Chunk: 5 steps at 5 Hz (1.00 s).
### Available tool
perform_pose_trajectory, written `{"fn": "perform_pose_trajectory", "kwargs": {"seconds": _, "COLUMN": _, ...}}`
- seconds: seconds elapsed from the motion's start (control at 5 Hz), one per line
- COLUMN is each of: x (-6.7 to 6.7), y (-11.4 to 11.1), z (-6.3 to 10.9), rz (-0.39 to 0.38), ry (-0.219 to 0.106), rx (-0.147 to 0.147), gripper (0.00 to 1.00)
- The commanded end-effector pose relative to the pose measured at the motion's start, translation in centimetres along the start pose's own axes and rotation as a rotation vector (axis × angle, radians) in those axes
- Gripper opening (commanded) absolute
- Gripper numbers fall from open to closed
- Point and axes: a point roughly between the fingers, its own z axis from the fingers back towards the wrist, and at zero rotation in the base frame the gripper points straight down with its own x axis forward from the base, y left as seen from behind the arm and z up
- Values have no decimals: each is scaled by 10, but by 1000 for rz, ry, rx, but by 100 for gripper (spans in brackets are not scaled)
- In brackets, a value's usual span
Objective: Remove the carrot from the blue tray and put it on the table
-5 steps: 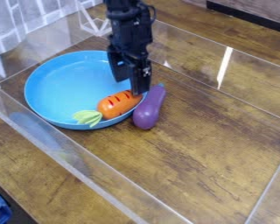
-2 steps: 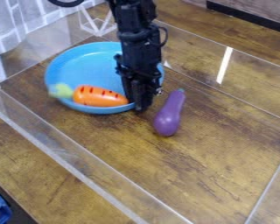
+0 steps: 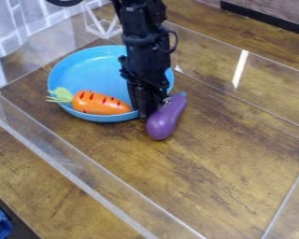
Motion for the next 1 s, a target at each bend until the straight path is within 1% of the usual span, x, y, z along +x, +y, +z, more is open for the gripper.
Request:
{"fn": "perform_pose_trajectory", "kwargs": {"seconds": 0.0, "x": 9, "y": -5, "z": 37, "rz": 1, "ry": -70, "rx": 41, "gripper": 0}}
{"fn": "perform_pose_trajectory", "kwargs": {"seconds": 0.2, "x": 5, "y": 3, "z": 29, "rz": -7, "ry": -71, "rx": 41, "gripper": 100}}
{"fn": "perform_pose_trajectory", "kwargs": {"seconds": 0.4, "x": 2, "y": 11, "z": 22, "rz": -21, "ry": -76, "rx": 39, "gripper": 100}}
{"fn": "perform_pose_trajectory", "kwargs": {"seconds": 0.6, "x": 7, "y": 18, "z": 18, "rz": -78, "ry": -73, "rx": 40, "gripper": 0}}
{"fn": "perform_pose_trajectory", "kwargs": {"seconds": 0.8, "x": 13, "y": 25, "z": 19, "rz": -138, "ry": -81, "rx": 50, "gripper": 0}}
